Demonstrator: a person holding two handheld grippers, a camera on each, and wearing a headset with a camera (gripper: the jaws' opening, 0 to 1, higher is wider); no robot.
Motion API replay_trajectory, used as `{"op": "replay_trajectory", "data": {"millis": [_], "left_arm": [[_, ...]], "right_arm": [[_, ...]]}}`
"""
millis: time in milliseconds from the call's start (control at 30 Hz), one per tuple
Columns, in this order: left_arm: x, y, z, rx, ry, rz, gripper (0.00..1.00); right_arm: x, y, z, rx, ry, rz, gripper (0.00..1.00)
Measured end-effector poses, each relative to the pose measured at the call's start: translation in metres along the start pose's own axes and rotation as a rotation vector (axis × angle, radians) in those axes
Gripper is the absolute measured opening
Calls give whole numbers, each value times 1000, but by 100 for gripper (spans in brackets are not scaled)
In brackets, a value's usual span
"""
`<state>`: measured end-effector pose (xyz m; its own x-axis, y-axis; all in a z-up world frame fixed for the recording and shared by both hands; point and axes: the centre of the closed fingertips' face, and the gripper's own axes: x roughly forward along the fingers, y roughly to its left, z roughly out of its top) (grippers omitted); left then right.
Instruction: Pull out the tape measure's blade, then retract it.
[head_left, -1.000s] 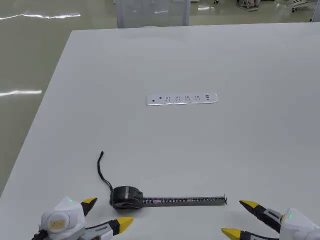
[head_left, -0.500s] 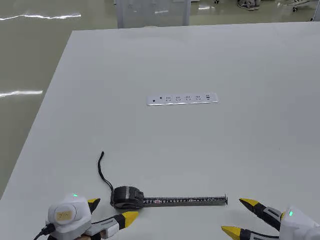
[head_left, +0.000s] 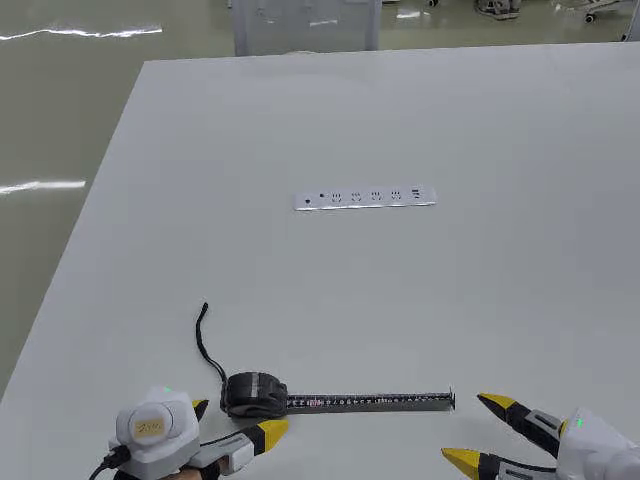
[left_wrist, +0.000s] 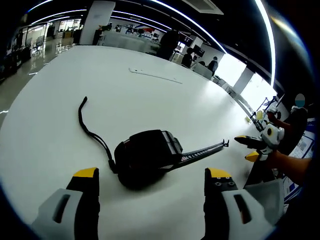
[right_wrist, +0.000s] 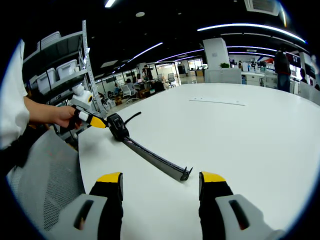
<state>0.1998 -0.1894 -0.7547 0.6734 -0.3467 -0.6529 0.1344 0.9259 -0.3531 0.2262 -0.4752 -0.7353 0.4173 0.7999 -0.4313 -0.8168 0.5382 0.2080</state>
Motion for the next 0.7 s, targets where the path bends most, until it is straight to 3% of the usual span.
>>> {"op": "replay_trajectory", "data": {"millis": [700], "left_arm": [[7, -1, 3, -51, -3, 74, 86]], "right_arm": [[7, -8, 0, -14, 14, 20, 60]]}}
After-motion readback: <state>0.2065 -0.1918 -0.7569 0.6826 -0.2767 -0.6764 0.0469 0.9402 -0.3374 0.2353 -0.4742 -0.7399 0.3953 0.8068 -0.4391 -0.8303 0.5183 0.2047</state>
